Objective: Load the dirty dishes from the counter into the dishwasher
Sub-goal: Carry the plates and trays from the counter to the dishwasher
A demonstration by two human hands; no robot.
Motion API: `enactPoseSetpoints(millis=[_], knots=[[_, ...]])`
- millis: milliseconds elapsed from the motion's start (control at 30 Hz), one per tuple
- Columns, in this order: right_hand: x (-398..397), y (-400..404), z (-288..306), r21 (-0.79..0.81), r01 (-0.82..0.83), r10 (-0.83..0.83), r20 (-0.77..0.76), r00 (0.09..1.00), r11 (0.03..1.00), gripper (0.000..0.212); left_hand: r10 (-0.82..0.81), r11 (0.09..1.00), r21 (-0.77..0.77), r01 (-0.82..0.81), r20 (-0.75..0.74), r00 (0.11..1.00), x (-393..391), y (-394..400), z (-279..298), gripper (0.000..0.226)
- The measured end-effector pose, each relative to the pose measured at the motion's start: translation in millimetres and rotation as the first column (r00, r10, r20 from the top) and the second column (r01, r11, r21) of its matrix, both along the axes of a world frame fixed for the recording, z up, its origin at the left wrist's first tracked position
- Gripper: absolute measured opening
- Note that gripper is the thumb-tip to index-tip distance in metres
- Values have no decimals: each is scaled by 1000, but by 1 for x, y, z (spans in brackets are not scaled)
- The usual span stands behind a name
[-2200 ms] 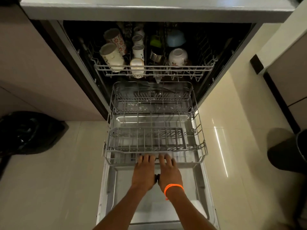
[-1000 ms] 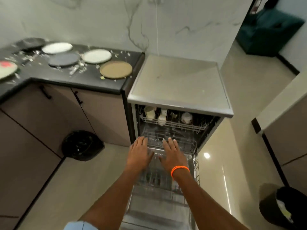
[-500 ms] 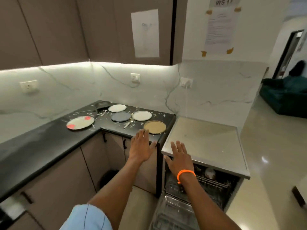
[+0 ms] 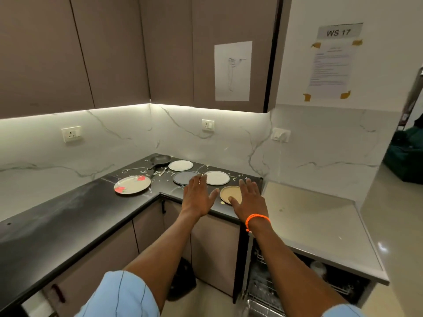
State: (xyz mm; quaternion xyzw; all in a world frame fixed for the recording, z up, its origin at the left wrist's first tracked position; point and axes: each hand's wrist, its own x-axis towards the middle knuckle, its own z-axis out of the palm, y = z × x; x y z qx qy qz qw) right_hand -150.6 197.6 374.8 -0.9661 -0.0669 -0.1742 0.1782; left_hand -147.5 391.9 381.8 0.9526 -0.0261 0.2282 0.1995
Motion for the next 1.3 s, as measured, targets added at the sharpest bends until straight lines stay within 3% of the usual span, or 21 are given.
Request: enactPoseSetpoints(millis=[300,567,1033,1300], knots=[[68,116,-12,59,-62,64,-32,997,996,79,63,998,2,-63,-84,995,45,109,-7,71],[158,206,-34,82,-181,186,-55,981,980,77,213,977,-2,-215,-134,968,108,201,-30,66],[369,345,-87,235,-325,377,-229,897,916,66,434,898,98,-429,-353,829,293,331,-93,76],[427,408,-105,327,-315,433,-402,807,891,70,502,855,135,-502,-462,731,335,393,-127,68]])
